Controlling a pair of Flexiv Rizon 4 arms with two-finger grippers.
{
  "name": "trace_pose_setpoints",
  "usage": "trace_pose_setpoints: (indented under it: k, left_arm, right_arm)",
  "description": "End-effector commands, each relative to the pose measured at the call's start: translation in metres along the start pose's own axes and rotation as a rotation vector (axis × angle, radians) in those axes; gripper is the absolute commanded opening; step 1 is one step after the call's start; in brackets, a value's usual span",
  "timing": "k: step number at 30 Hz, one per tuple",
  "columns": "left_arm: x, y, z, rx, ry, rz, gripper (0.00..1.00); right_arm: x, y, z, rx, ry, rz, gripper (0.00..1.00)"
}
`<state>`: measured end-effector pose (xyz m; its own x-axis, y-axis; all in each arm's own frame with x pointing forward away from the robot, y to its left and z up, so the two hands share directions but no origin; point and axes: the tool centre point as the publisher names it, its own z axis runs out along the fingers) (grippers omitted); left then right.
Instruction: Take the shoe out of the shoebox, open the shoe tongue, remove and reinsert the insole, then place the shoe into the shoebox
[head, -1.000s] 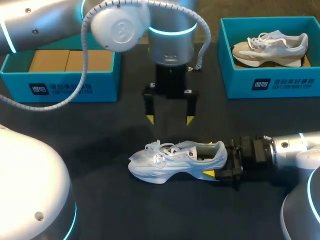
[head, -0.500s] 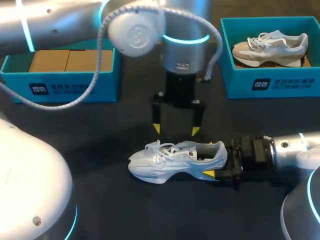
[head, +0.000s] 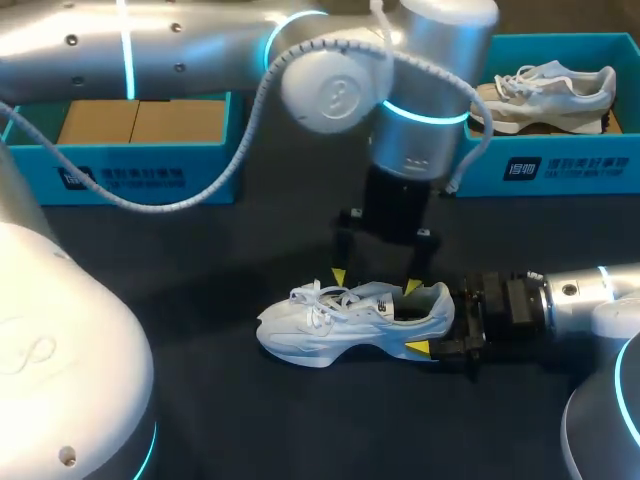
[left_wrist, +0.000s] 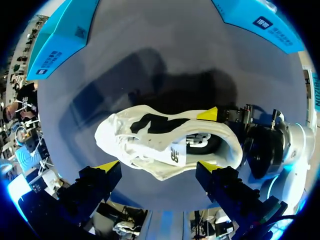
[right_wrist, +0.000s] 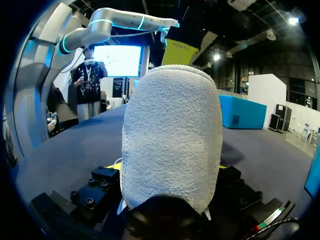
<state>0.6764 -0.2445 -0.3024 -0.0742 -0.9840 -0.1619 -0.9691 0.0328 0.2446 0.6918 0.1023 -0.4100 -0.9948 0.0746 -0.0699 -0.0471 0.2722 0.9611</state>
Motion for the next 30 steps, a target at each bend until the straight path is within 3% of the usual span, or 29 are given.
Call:
trace_pose_setpoints:
  k: [1,21,28,30]
  left_arm:
    - [0.008,-0.004,0.009,-0.008,-0.039,-0.013,1.0]
    - [0.005,-0.01,0.039,-0.01,-0.136,-0.064,0.98]
    - [-0.008,-0.013,0.04,-0.022,-0.157,-0.092,0.92]
    - [-0.011,-0.011,0.041,-0.022,-0.16,-0.095,0.83]
  right_arm:
    - [0.002,0.001,0.001,0.005,-0.002,0.0,0.0]
    - [0.002,0.001,0.001,0.005,-0.002,0.0,0.0]
    - [0.002,0.001,0.001,0.005,-0.002,0.0,0.0]
    - [0.002,0.001,0.001,0.005,-0.002,0.0,0.0]
